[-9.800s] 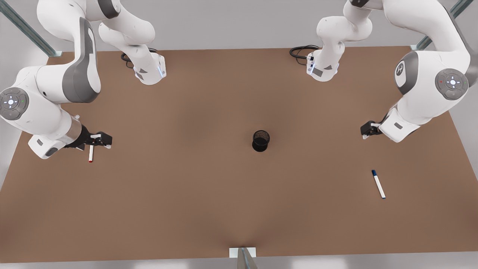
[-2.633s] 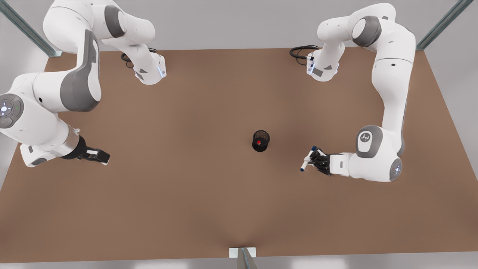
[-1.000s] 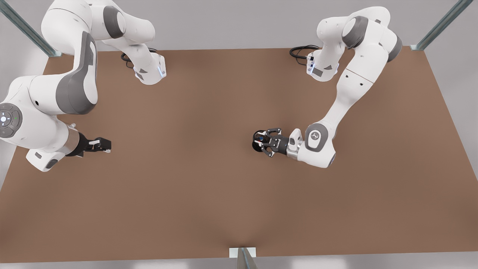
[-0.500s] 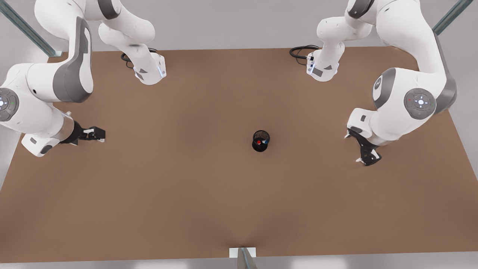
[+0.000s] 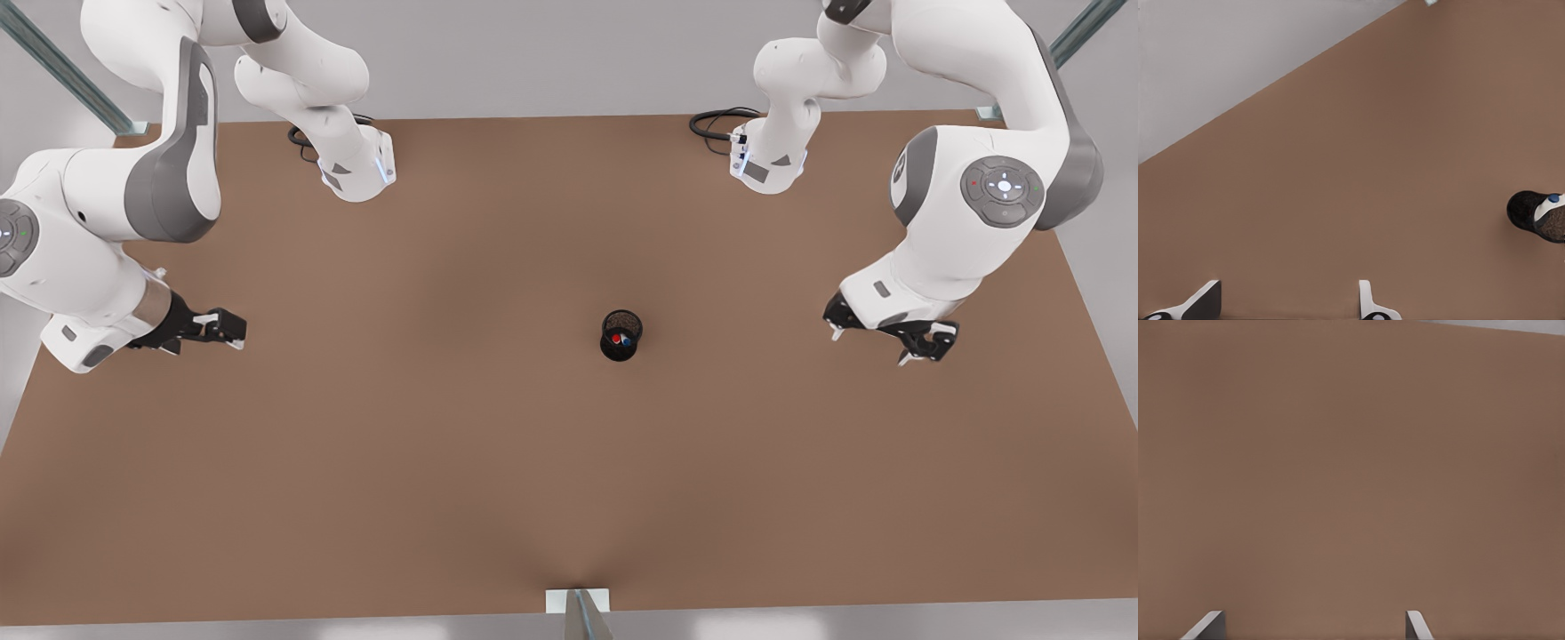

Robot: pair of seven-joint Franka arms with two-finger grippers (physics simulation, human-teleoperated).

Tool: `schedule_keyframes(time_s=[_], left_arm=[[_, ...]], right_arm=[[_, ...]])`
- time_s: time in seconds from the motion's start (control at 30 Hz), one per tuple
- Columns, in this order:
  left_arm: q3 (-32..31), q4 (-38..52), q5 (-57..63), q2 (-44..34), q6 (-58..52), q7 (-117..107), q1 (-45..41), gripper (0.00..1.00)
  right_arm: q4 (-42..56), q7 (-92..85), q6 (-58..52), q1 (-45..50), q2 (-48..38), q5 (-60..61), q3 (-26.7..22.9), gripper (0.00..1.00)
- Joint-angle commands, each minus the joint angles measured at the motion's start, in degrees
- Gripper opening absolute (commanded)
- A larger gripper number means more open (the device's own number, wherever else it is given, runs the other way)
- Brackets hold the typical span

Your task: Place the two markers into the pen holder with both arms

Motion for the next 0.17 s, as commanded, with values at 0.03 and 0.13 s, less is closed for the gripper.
schedule_keyframes(time_s=[0.03, 0.13], left_arm=[[-0.11, 0.04, -0.19, -0.06, 0.35, -33.90, 0.01, 1.00], [-0.20, 0.04, -0.19, -0.15, -0.62, -33.98, 0.01, 1.00]], right_arm=[[0.08, 1.10, 0.37, 0.01, -0.06, 0.05, -0.02, 1.00], [0.08, 1.10, 0.37, 0.01, -0.06, 0.05, -0.02, 1.00]])
